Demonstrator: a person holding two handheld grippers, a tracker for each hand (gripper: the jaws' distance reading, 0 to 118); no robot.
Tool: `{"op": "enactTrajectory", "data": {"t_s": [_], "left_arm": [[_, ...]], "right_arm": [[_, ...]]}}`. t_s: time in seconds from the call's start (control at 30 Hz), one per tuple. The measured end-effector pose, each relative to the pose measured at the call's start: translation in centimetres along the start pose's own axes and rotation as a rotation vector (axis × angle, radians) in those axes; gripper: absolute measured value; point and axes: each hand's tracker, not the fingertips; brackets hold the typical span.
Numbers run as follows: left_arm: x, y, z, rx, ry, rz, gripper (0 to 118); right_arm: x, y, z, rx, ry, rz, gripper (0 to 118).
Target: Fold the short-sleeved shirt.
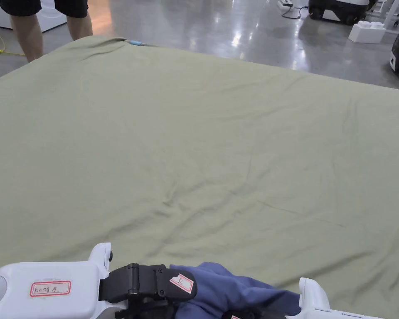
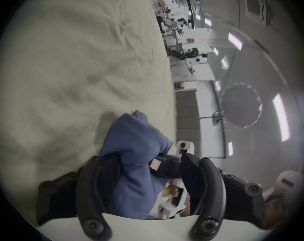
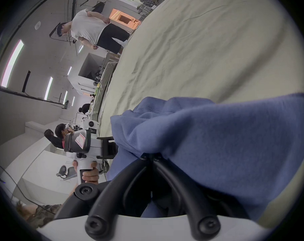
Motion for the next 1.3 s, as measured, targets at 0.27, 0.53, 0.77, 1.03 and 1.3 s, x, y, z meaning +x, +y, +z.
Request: {"op": "enactTrajectory", "data": {"t_s": [0.27, 0.53, 0.77, 1.03, 1.3], "left_arm": [[0.0, -0.6, 5.2, 0.126, 0.168, -0.09, 83], [1.0, 0.2, 1.4, -0.017, 0.125, -0.211, 98], [1.2, 1.4, -3.9, -0.123, 0.033, -0.233, 118], [-0.3, 0.8, -1.4, -0.118, 0.106, 0.089, 43], [2.5, 2.2, 5.8, -0.091, 0.285, -0.103, 43]], "right_arm": [[0.4, 0.0, 0.3, -0.01, 0.044, -0.017, 2], [0.2, 0.2, 0.3, -0.023, 0.035, -0.022, 2], [0.1, 0.1, 0.3, -0.02, 0.032, -0.026, 2], [-1.5, -0.2, 3.0, 0.029, 0.046, -0.002, 2], [-5.3, 0.3, 8.0, 0.18, 0.048, 0.085, 2]]}}
